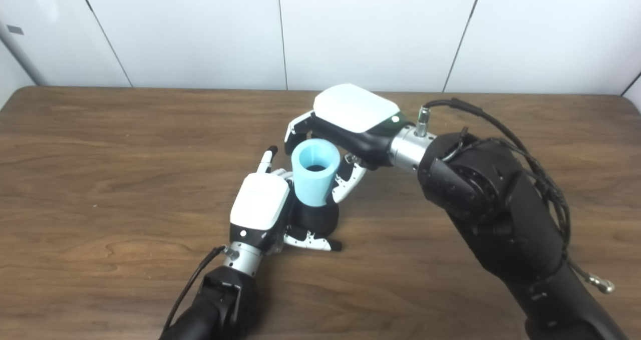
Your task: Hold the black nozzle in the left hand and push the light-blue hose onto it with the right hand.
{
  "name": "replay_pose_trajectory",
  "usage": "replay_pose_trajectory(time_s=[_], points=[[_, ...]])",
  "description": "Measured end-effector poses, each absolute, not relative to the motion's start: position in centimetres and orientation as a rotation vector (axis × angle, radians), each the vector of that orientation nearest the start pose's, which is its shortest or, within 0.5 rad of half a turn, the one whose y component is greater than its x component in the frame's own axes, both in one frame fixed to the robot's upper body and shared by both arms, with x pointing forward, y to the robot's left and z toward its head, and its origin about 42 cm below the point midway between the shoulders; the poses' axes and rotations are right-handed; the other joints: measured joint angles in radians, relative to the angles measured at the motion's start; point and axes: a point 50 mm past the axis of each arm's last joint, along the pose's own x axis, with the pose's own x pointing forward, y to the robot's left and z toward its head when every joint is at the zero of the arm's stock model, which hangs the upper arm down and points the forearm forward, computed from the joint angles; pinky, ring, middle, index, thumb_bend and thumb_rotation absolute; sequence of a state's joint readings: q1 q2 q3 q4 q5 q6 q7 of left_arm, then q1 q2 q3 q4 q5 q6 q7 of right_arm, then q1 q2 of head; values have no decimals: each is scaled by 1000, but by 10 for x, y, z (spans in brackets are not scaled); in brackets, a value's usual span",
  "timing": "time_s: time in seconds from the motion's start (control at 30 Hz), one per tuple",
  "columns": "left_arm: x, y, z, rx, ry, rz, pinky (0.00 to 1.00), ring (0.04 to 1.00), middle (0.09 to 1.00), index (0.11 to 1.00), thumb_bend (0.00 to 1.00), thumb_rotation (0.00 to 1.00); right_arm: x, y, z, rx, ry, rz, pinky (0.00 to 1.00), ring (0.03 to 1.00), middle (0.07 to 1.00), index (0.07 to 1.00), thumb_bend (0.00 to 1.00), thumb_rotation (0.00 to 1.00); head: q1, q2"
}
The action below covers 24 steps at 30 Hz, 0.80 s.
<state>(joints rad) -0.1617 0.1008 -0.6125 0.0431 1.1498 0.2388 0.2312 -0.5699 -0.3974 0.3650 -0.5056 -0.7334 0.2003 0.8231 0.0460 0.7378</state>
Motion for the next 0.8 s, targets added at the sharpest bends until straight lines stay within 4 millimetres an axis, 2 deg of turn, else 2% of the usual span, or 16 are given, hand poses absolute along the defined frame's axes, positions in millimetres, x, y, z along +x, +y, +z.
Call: replay_pose_trajectory(time_s=[0.17, 0.33, 0.43, 0.63, 0.8], points=[[289, 89, 116, 1267, -394, -175, 1000, 617, 489, 487, 524, 0, 334, -160, 331, -1362, -491, 691, 624, 738, 751, 751, 1000, 186, -5, 0], [289, 90, 116, 1267, -397, -175, 1000, 629, 496, 488, 524, 0, 335, -163, 332, -1342, -495, 666, 599, 690, 710, 708, 1000, 203, -9, -2], [288, 90, 117, 1267, -399, -175, 1000, 631, 465, 520, 522, 0, 335, -165, 334, -1310, -499, 638, 595, 691, 708, 696, 1000, 195, -12, -2], [287, 90, 117, 1267, -406, -178, 1000, 639, 458, 535, 520, 0, 335, -168, 335, -1289, -506, 608, 610, 699, 711, 701, 1000, 226, -12, -2], [287, 90, 117, 1268, -407, -178, 1000, 643, 457, 534, 520, 0, 325, -179, 348, -1269, -546, 546, 692, 737, 740, 729, 906, 274, -11, 3]])
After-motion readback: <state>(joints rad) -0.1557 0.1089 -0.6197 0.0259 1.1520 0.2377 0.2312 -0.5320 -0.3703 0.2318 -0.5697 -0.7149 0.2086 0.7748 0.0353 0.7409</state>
